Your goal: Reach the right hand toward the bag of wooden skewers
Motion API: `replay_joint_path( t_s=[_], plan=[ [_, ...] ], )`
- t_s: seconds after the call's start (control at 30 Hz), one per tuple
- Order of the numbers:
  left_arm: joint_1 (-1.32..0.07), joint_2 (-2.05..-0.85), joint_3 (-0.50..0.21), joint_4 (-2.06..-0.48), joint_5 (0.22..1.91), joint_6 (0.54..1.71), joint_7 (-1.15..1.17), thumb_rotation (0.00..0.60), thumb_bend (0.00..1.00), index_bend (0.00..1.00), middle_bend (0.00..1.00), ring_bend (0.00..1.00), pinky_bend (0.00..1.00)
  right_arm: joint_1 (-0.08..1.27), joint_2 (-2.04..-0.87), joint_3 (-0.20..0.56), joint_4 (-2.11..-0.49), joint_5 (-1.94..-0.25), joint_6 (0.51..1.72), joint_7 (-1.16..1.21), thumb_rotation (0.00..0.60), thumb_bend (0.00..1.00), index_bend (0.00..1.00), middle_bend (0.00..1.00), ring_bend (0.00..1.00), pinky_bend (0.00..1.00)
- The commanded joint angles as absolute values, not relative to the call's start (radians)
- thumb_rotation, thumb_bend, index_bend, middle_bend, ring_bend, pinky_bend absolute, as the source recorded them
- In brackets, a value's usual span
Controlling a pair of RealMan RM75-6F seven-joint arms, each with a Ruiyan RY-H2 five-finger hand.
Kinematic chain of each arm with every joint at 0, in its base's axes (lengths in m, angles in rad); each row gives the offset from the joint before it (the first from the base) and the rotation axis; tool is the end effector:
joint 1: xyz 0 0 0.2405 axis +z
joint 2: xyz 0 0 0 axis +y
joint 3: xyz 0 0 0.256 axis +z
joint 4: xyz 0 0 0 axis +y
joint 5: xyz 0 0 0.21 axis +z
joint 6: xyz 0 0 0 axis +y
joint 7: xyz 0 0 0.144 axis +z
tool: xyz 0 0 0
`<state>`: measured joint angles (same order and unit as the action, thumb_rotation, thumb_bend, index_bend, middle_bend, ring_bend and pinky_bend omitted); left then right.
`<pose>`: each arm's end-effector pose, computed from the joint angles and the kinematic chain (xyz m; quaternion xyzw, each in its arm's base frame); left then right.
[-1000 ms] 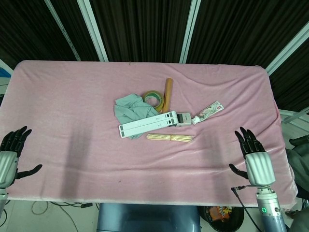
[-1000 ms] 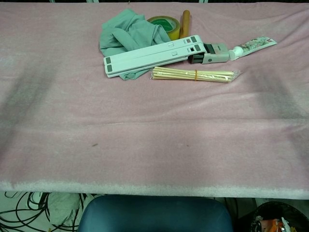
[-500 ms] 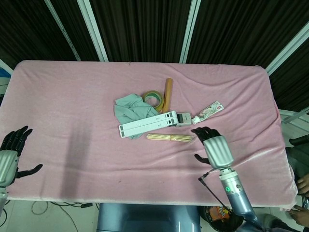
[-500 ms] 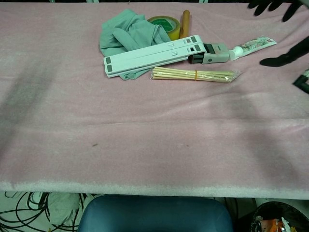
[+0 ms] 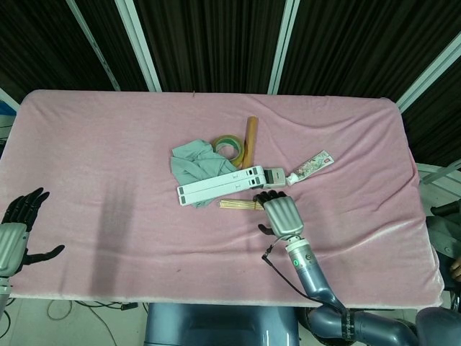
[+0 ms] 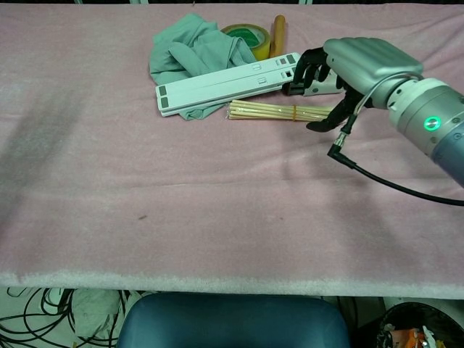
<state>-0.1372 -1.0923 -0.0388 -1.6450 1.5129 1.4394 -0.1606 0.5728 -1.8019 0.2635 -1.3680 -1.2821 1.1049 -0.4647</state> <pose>-0.2985 0.1939 0.1563 -0.5852 -0.4351 -0.4354 0.5278 -0.1401 -0.3131 -0.0537 0.6962 -0.3583 0.4193 0.4595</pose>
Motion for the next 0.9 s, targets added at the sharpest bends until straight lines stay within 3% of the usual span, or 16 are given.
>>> replay_joint_path(
  t_s=[0.03,0.43,0.63,0.8,0.9],
  plan=[
    [-0.139,-1.089,-0.041,-1.648,1.504,1.433,-0.168,0.6,0.0,0.0,0.0,0.0,0.0,0.623,-1.868,0.287,-1.276,-1.243,1.06,-0.449,0.6,0.25,0.35,0.37,0.33,0.41],
    [-0.144,-1.083,-0.042,-1.658,1.493,1.416,-0.173,0.6,0.0,0.0,0.0,0.0,0.0,0.699,-1.956,0.3,-1.077,-1.219,1.009,-0.387,0.6,0.29,0.39,0.39,0.34,0.41],
    [-0.144,-1.082,-0.044,-1.659,1.487,1.414,-0.177,0.6,0.0,0.0,0.0,0.0,0.0,0.709,-1.982,0.29,-1.019,-1.208,0.99,-0.36,0.6,0.39,0.51,0.48,0.4,0.43],
    [-0.144,-1.081,-0.043,-1.66,1.488,1.414,-0.18,0.6,0.0,0.0,0.0,0.0,0.0,0.708,-1.986,0.276,-1.007,-1.219,1.002,-0.343,0.6,0.55,0.67,0.61,0.53,0.55],
    [-0.142,-1.081,-0.043,-1.661,1.488,1.416,-0.18,0.6,0.0,0.0,0.0,0.0,0.0,0.705,-1.972,0.281,-1.034,-1.234,1.03,-0.325,0.6,0.57,0.7,0.64,0.56,0.58]
  ],
)
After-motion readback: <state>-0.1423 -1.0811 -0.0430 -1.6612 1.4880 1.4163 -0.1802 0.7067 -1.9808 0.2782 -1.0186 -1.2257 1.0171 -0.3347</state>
